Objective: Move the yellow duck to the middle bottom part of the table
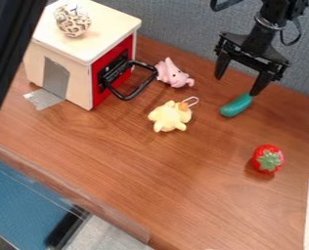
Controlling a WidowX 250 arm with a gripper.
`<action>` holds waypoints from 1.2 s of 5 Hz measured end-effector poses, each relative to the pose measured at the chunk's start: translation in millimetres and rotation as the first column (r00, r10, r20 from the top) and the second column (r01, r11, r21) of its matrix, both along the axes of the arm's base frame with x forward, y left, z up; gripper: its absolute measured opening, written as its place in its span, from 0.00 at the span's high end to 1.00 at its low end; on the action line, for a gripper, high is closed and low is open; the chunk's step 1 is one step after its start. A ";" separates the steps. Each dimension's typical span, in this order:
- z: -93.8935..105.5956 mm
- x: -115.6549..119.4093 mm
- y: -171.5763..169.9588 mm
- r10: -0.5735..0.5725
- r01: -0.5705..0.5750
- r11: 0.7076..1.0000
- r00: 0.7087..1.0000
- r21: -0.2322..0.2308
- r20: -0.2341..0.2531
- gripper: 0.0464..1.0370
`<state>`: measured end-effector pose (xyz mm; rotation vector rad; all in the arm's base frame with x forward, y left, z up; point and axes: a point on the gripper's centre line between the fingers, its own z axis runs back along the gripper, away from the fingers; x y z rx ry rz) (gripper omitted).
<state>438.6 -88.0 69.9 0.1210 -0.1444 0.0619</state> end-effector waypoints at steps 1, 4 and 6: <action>-24.7 -5.7 1.0 0.001 0.000 1.000 0.998 0.012 -0.059 0.04; -48.1 -34.5 47.6 0.023 -0.023 1.000 0.995 0.001 -0.102 0.04; -47.8 -47.8 63.6 -0.032 0.031 1.000 0.997 -0.003 -0.073 0.04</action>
